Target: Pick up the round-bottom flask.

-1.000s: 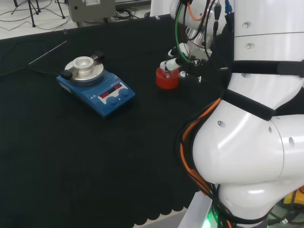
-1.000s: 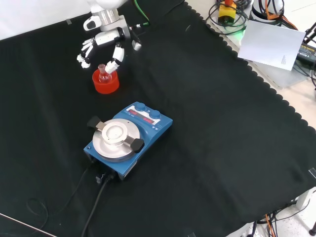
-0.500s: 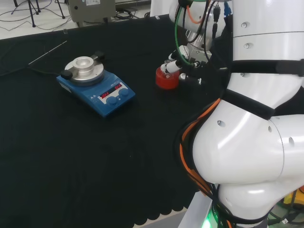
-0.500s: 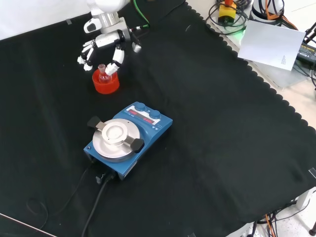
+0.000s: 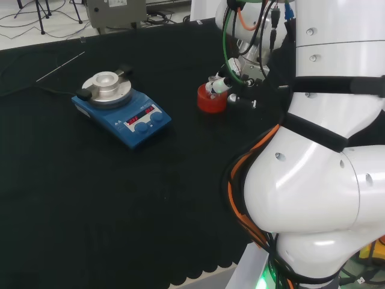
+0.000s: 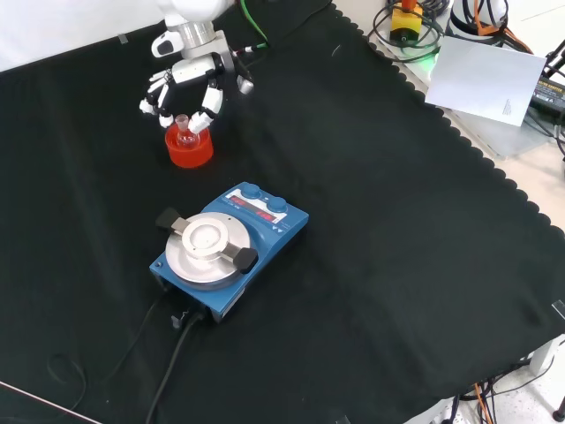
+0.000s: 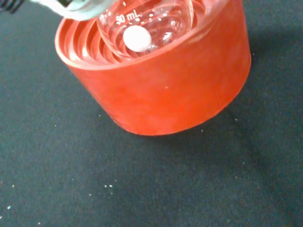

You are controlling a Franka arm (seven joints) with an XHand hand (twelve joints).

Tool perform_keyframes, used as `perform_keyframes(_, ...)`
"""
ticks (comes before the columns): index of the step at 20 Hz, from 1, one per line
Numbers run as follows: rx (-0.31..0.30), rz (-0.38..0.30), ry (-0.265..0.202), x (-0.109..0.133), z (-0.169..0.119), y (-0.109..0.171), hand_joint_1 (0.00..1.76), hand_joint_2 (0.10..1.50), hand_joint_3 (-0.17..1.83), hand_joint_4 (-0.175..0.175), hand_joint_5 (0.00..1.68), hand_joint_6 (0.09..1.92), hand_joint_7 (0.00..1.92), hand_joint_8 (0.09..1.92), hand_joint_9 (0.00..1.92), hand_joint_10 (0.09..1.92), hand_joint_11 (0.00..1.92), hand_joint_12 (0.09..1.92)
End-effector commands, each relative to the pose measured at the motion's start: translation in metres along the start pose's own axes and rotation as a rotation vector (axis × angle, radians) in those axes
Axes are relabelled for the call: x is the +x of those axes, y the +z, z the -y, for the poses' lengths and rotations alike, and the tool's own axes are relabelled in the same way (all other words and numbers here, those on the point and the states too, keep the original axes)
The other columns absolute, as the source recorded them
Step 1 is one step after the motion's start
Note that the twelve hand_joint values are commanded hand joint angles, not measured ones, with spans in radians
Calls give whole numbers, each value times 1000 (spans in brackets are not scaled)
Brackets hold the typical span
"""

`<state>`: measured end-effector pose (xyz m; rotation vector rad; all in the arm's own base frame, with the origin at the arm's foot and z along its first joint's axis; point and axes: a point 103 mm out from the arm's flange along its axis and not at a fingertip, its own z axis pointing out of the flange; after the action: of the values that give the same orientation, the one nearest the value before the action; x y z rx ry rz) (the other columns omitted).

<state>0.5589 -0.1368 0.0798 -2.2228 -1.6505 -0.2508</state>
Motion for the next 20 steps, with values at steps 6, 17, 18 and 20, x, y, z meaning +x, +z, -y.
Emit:
perform_keyframes(6, -77, 3, -28, 7, -1, -3, 838, 700, 586, 18, 942, 643, 301, 581, 497, 620, 97, 1354)
perform_keyframes(17, -151, 22, -32, 15, 4, -20, 1078, 708, 702, 175, 1119, 959, 489, 539, 693, 529, 276, 1312)
perform_keyframes(18, -151, 24, -34, 17, 5, -24, 1078, 705, 706, 175, 1120, 961, 492, 539, 697, 529, 283, 1313)
perform_keyframes(20, -143, 31, -36, 22, 8, -31, 1079, 702, 712, 175, 1120, 963, 494, 540, 702, 529, 293, 1313)
